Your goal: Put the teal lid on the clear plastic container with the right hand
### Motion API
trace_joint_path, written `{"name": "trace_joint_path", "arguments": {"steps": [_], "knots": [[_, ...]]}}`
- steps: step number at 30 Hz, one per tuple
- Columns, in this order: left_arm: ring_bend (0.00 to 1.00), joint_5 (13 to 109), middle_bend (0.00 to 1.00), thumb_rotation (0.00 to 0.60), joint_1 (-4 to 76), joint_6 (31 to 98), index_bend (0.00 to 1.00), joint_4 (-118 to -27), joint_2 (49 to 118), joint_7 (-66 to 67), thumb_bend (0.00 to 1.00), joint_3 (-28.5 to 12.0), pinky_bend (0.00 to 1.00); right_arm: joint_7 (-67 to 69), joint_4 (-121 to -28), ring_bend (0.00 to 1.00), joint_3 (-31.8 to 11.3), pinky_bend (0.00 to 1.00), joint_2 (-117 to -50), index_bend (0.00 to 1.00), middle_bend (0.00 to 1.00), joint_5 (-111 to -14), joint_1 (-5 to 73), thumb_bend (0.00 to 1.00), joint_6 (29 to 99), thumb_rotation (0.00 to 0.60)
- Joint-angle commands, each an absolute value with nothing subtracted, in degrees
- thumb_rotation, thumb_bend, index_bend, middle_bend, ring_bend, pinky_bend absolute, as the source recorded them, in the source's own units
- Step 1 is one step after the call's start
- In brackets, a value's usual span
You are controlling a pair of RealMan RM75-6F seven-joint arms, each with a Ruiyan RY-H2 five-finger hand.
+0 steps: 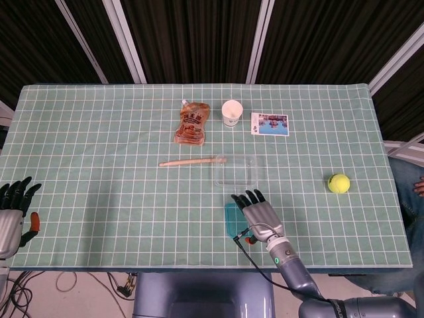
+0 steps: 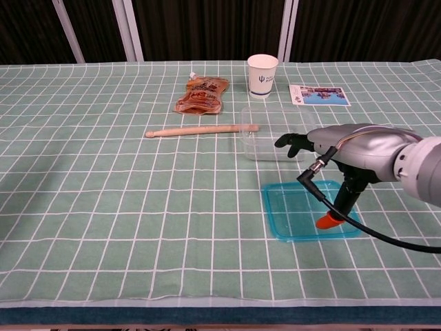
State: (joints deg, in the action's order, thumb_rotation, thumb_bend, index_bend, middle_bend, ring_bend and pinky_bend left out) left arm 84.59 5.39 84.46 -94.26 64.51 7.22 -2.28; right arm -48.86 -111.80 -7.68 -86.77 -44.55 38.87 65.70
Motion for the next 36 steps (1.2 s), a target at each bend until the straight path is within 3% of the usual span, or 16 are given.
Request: {"name": "trace_joint_path", "arguments": {"steps": [1,36], "knots": [[0.00,84.50,0.00,0.600,5.43,84.34,0.11,-94.28,64.51,7.32,0.66,-2.28,0.00,-49.52,-110.80,0.00,-7.29,0.00,-87.15,0.01,0.17,-43.54,39.77,0.13,65.24,0.600],[0.00,84.05,0.00,0.600,5.40,84.23,0.11,-94.30,64.53,7.55,0.66,-2.37,0.00,-46.38,-105.25,0.00,-4.38,0.00,-87.97,0.00,0.17,-38.85,44.47,0.13,62.85,0.600]]}}
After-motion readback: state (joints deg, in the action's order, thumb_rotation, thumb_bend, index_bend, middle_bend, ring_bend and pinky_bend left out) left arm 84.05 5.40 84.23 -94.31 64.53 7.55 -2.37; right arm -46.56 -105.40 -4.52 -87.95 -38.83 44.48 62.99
